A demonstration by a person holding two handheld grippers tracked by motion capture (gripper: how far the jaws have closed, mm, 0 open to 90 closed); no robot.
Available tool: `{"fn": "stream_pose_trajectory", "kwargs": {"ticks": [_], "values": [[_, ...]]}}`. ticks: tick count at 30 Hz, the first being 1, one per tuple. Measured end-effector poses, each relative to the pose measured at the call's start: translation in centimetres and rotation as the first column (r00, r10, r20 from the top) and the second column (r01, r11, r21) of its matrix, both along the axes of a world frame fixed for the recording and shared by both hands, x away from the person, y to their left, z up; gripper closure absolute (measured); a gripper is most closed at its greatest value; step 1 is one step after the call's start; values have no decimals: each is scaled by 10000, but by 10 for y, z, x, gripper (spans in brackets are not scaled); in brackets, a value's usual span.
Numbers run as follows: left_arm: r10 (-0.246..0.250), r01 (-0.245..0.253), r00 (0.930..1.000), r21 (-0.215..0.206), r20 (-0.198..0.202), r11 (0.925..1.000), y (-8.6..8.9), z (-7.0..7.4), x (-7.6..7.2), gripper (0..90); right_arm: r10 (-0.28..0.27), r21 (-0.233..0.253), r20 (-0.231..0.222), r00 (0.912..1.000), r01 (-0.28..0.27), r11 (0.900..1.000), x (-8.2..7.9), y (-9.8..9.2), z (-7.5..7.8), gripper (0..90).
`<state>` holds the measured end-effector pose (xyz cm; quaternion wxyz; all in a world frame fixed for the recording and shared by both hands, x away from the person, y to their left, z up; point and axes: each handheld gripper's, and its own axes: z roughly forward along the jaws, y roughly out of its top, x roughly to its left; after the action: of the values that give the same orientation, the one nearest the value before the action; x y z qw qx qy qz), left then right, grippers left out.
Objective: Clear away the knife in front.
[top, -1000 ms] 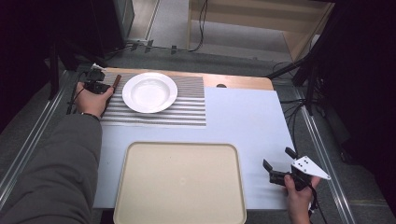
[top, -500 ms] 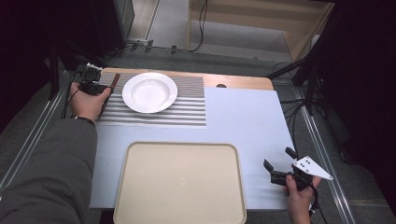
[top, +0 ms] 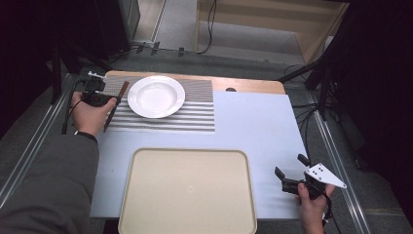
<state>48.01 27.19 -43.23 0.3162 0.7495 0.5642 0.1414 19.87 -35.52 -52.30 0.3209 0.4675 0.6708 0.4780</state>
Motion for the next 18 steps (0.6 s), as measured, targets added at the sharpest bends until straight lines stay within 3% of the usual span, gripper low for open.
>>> {"fn": "stream_pose_trajectory", "kwargs": {"ticks": [8,18], "values": [[-111,110,9999,-225,-36,9997,-2,-2,-20,763,-6,-51,-3,10000,6,10000,1,0,0,0],[-700,703,9975,-426,98,9966,-3,2,-46,762,-54,-99,-25,10000,54,9999,1,1,0,0]]}}
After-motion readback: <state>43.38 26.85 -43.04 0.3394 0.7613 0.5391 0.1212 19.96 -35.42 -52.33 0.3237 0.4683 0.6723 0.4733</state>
